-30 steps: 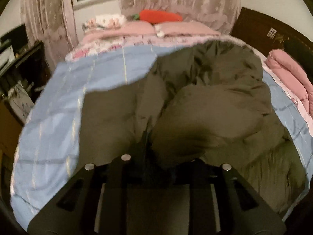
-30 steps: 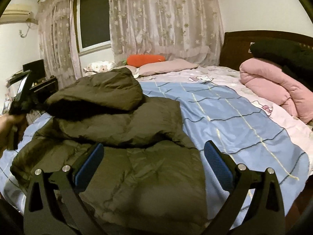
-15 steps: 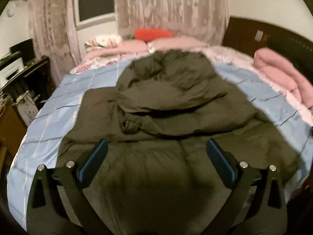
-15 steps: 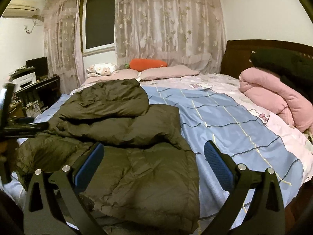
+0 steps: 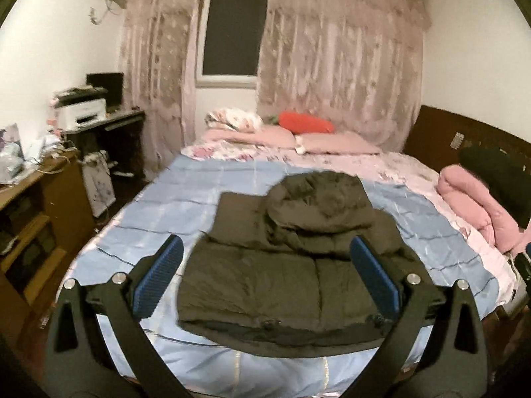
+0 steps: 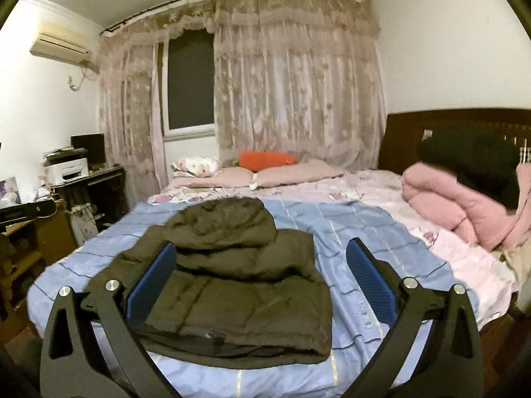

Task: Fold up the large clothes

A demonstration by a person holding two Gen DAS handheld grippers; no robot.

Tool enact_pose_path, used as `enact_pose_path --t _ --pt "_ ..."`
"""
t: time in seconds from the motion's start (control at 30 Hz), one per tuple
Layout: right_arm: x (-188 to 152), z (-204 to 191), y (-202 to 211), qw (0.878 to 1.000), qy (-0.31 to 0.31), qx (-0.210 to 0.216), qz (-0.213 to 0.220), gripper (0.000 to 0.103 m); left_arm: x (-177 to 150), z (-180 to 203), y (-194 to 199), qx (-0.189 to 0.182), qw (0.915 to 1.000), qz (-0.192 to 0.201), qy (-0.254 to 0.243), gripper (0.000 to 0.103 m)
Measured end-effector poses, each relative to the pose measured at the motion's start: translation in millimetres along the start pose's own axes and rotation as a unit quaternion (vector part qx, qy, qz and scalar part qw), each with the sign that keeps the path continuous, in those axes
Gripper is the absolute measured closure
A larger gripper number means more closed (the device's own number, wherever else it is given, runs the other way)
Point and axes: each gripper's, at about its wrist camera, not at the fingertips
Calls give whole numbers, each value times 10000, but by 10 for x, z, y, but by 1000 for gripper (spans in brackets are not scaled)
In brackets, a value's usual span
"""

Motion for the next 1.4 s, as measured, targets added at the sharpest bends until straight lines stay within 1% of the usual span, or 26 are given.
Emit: enact_pose_path --t 0.13,0.2,0.27,0.37,0.5,0.7,0.77,0.83,0.87,0.9,0.93,0.97,1.0,1.03,1.07,1.1,1.13,1.17,1.2,1.23,1.27,1.3,1.33,1.4 --pt "255 -113 214 9994 114 -196 -244 1 54 -38 328 39 9999 -64 -81 2" --pt "321 -153 290 9994 91 -204 -252 1 18 -49 457 19 9999 -31 -131 2" --pt "366 -202 362 9996 130 -197 -153 1 -43 -84 544 30 9999 -47 -140 2" --pt "382 -265 420 9996 214 -173 -73 1 -135 -152 577 -45 9997 -232 -36 2" --pt "367 -316 471 9995 267 -140 -54 1 -224 -206 613 -113 9992 -381 15 2" --pt "371 -344 497 9994 309 -153 -20 1 -251 -200 613 -186 9991 -383 -32 2" --pt "366 -364 495 9992 374 -142 -39 1 -257 -199 570 -279 9985 -441 -145 2" --pt "356 -393 470 9980 623 -104 -59 1 -259 -199 530 -326 9976 -465 -402 2" --pt "349 -421 459 9967 809 -73 -73 1 -265 -185 507 -318 9961 -439 -693 2" --pt "322 -463 429 9933 1153 -33 -101 1 -270 -162 485 -313 9941 -414 -951 2" --pt "287 -498 401 9895 1443 -10 -114 1 -314 -129 439 -311 9863 -343 -1584 2" --pt "210 -549 354 9808 1943 23 -138 1 -363 -107 405 -291 9777 -281 -2060 2" --pt "114 -593 299 9703 2414 29 -178 1 -452 -78 327 -204 9624 -238 -2700 2" --pt "-34 -640 210 9530 3019 33 -258 1 -530 -58 255 -133 9482 -238 -3165 2" --pt "-132 -665 150 9407 3378 32 -324 1 -652 -47 145 -89 9275 -253 -3728 2" --pt "-282 -678 50 9236 3807 27 -444 1 -744 -47 64 -115 9125 -279 -4079 2" --pt "-443 -672 -62 9065 4177 46 -609 1 -910 -66 -84 -223 8876 -372 -4586 2" --pt "-566 -667 -146 8939 4423 77 -731 1 -1054 -93 -216 -318 8679 -466 -4935 2" --pt "-717 -656 -253 8786 4697 85 -861 1 -1214 -126 -374 -356 8480 -560 -5258 2" --pt "-828 -642 -326 8677 4881 73 -935 1 -1314 -156 -490 -338 8364 -632 -5433 2" --pt "-996 -632 -436 8514 5142 73 -1032 1 -1451 -198 -668 -293 8228 -770 -5624 2" --pt "-1132 -622 -530 8386 5332 79 -1111 1 -1529 -223 -786 -277 8155 -867 -5716 2" --pt "-1263 -614 -618 8273 5493 78 -1178 1 -1635 -260 -938 -305 8059 -1012 -5825 2" --pt "-1422 -578 -782 8142 5663 111 -1272 1 -1784 -311 -1167 -432 7911 -1282 -5966 2"
Point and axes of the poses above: each gripper's, at about its wrist camera, not at the fingertips, and y roughly against the way its jaws point, z to its right, x to its top, and after that the axes turned 3 degrees about -z, right-handed
